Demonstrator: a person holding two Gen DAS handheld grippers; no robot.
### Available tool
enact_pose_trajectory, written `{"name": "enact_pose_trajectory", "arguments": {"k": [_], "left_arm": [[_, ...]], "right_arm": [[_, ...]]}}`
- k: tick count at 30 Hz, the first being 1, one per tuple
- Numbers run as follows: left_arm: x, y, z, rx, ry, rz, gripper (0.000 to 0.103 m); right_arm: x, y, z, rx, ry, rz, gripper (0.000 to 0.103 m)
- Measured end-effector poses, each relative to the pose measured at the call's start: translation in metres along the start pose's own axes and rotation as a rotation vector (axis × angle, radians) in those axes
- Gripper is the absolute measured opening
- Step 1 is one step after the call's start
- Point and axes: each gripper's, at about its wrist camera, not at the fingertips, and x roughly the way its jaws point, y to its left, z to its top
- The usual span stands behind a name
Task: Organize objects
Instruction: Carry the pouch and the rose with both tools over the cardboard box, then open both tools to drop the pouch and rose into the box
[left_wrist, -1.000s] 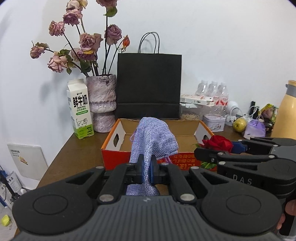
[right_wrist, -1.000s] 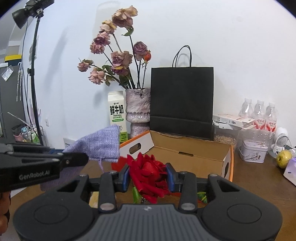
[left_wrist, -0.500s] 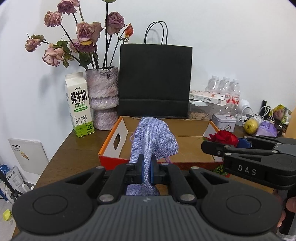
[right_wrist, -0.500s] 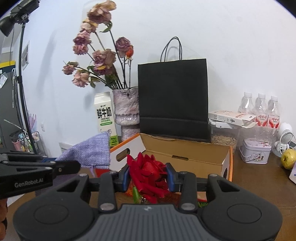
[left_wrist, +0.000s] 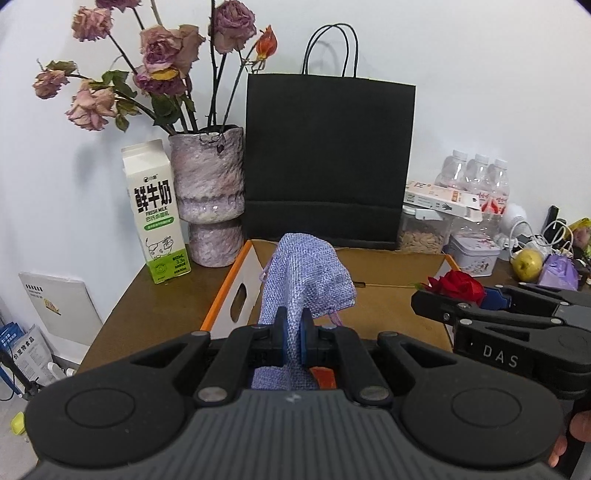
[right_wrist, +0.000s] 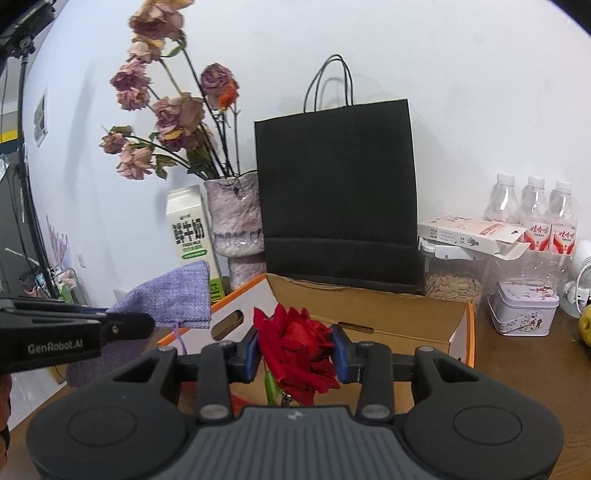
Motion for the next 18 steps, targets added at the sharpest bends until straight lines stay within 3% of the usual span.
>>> {"name": "enact_pose_trajectory", "arguments": {"k": [18], "left_arm": [[0.094, -0.027, 0.023, 0.056, 0.063, -0.006, 0.007]], "right_arm": [[0.061, -0.046, -0.002, 0.096, 0.065, -0.046, 0.037]]}}
